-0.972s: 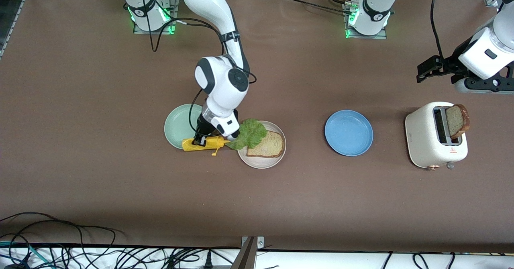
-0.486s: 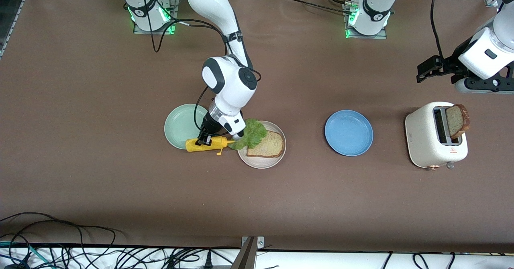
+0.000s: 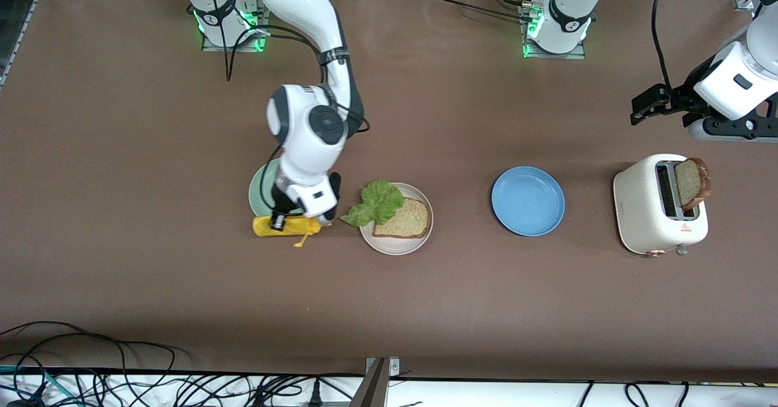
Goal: Make sandwich on beige plate with both arms
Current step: 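Tilt the yellow bottle over the lettuce with the right gripper, then carry the yellow bottle back beside the mint-green plate with the right gripper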
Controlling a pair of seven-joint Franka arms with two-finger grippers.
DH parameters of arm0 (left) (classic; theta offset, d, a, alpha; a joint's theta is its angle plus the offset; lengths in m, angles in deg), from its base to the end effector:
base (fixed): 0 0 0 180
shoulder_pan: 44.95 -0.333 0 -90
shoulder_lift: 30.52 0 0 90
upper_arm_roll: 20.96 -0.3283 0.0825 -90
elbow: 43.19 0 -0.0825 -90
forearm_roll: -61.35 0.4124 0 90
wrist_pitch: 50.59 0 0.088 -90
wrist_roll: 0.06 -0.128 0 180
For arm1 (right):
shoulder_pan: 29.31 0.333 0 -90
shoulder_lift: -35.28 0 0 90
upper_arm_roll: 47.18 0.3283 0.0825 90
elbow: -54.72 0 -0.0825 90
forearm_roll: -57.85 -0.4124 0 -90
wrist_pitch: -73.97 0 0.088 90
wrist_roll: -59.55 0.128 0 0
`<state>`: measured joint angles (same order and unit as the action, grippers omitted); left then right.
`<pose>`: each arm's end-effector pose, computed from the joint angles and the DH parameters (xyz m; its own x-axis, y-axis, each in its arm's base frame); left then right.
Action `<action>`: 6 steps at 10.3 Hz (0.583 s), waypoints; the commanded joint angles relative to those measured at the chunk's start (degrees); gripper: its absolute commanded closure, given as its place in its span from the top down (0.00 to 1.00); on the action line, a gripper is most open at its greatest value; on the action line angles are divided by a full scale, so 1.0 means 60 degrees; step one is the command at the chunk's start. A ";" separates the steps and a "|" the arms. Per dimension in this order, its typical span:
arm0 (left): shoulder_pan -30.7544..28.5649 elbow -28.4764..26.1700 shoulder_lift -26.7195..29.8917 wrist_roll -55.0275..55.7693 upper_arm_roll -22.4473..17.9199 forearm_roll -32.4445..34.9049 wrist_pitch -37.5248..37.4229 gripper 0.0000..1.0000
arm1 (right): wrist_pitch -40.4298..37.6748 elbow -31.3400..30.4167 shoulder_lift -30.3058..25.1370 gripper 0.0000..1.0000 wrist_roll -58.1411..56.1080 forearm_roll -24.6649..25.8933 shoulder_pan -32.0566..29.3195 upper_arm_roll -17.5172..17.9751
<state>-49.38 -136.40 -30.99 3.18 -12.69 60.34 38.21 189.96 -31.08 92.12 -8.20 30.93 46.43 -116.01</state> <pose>0.5774 -0.0408 0.5815 0.9962 -0.0107 -0.0859 -0.0095 -0.9999 0.0139 0.6689 0.3067 0.3255 0.2372 0.9052 -0.3527 0.9456 -0.1319 0.2974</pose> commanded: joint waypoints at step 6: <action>-0.0024 0.0241 -0.0068 0.0031 0.0028 0.0125 -0.0211 1.00 | -0.5513 -0.0144 -0.0246 0.00 -0.4553 -0.5719 -0.3859 -0.2297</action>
<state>-49.40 -136.39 -30.99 3.18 -12.69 60.34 38.21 161.84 -31.91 91.02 -31.83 0.31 26.95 -129.27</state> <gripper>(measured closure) 0.000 0.899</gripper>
